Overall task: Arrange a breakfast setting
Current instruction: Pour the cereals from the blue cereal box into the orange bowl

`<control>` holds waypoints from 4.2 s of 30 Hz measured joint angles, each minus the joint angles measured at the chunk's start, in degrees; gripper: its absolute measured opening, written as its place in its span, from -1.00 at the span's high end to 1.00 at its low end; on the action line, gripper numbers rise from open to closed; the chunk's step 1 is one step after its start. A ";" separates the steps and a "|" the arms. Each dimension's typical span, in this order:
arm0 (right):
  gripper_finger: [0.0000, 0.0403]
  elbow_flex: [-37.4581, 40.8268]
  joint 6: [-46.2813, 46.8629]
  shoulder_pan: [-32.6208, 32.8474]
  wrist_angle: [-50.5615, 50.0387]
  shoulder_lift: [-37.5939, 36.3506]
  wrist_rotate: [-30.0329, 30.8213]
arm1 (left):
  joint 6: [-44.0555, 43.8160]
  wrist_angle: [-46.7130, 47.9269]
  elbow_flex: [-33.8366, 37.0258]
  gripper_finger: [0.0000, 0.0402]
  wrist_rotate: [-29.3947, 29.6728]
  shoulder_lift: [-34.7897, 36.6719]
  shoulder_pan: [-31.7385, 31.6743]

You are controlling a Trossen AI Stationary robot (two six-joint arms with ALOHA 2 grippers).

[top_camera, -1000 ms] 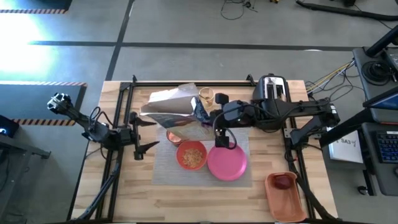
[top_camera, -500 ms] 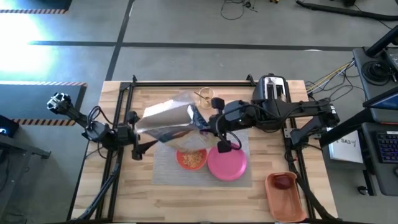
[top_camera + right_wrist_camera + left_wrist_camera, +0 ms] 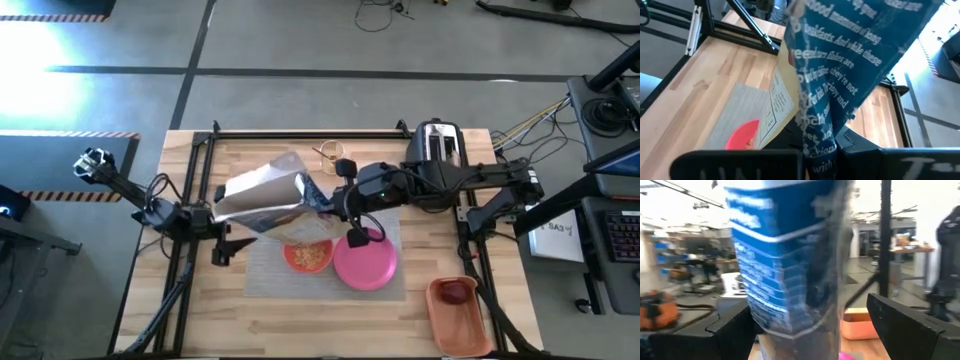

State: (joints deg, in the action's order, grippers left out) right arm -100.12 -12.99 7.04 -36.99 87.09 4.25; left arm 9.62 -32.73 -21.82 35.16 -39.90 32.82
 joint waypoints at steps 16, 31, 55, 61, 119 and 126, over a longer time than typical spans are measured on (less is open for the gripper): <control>0.91 0.00 1.13 0.58 0.37 0.13 0.31 | 2.42 -5.70 0.00 -0.68 0.25 -4.39 -0.09; 0.91 0.00 2.49 0.60 1.73 0.15 -0.08 | 4.22 -8.79 0.00 0.42 1.97 -6.55 -0.30; 0.43 -0.54 13.72 0.47 3.98 -0.09 1.14 | 6.70 -9.56 -0.71 0.86 5.77 -2.80 -0.28; 0.15 -5.28 14.86 0.47 -2.80 -0.29 10.10 | 11.81 1.23 -9.62 0.86 13.44 -2.25 -0.35; 0.01 -12.70 36.42 0.58 -28.76 0.48 18.92 | -88.29 101.20 -9.88 0.87 38.20 -2.93 -34.57; 0.01 -12.70 36.55 0.58 -28.74 0.48 18.92 | -88.33 100.32 -10.34 0.87 39.34 -7.15 -38.27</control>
State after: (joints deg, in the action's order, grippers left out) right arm -112.81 23.56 7.62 -65.73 87.57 23.17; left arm -78.72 67.59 -32.16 74.50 -47.04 -5.45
